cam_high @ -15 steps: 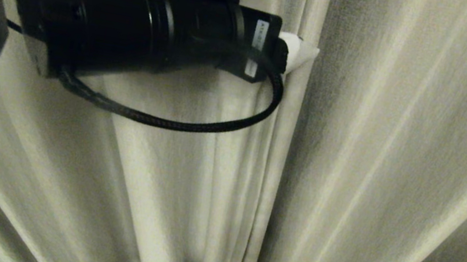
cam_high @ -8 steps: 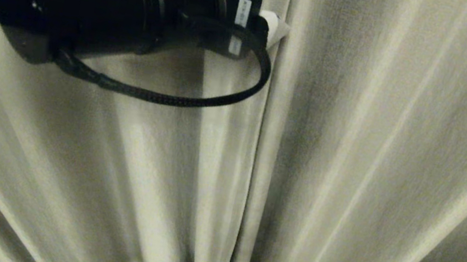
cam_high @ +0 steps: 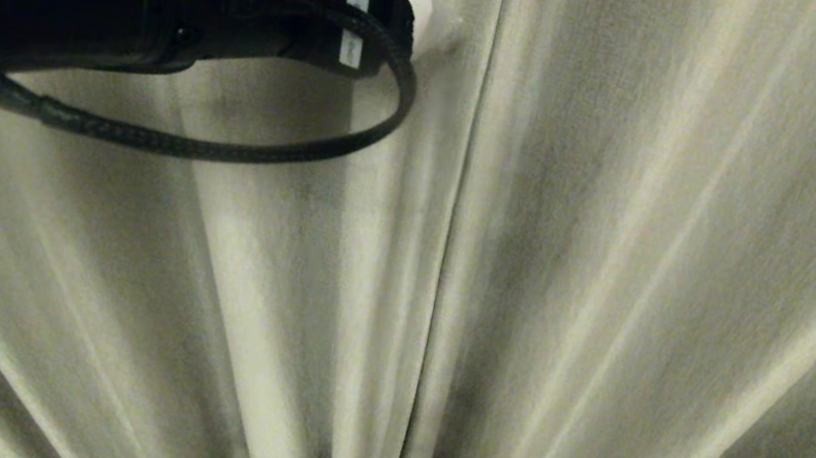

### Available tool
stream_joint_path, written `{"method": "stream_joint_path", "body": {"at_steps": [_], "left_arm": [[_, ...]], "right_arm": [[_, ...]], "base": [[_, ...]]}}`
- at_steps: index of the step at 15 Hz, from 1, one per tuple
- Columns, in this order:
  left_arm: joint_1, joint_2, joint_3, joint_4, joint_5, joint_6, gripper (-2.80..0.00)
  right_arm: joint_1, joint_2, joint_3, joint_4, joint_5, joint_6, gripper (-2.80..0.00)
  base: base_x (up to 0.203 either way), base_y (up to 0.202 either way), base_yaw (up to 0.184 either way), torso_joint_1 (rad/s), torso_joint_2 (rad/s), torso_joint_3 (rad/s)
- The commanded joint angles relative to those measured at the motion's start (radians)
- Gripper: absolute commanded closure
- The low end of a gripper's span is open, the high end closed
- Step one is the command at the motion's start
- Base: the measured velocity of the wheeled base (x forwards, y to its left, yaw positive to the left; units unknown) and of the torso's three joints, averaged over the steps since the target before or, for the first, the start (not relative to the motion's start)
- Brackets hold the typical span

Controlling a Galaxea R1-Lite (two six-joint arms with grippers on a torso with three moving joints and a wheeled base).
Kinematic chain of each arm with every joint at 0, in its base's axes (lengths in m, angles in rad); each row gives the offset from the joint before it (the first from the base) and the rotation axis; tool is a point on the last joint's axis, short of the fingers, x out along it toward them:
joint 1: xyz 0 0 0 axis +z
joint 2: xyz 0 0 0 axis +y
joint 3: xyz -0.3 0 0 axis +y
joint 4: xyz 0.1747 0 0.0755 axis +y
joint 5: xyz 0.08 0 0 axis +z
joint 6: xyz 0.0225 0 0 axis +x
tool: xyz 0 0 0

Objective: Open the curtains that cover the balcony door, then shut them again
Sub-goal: Pull the outer curtains open on both sides

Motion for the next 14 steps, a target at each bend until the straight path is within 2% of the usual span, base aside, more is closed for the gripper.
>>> {"method": "stream_joint_path", "body": {"at_steps": [1,9,14], "left_arm": [[0.008,0.013,-0.013,-0.003,-0.001,0.000,-2.80],[0.084,0.219,-0.245,-0.005,-0.069,0.000,-2.80],[0.107,0.280,-0.316,-0.005,-0.089,0.000,-2.80]], "right_arm": [[0.000,0.000,0.000,0.000,0.000,0.000,0.00],[0.000,0.000,0.000,0.000,0.000,0.000,0.00],[0.000,0.000,0.000,-0.002,0.000,0.000,0.00]], "base": [[0.000,0.000,0.000,0.000,0.00,0.000],[0.000,0.000,0.000,0.000,0.00,0.000],[0.000,0.000,0.000,0.000,0.00,0.000]]}}
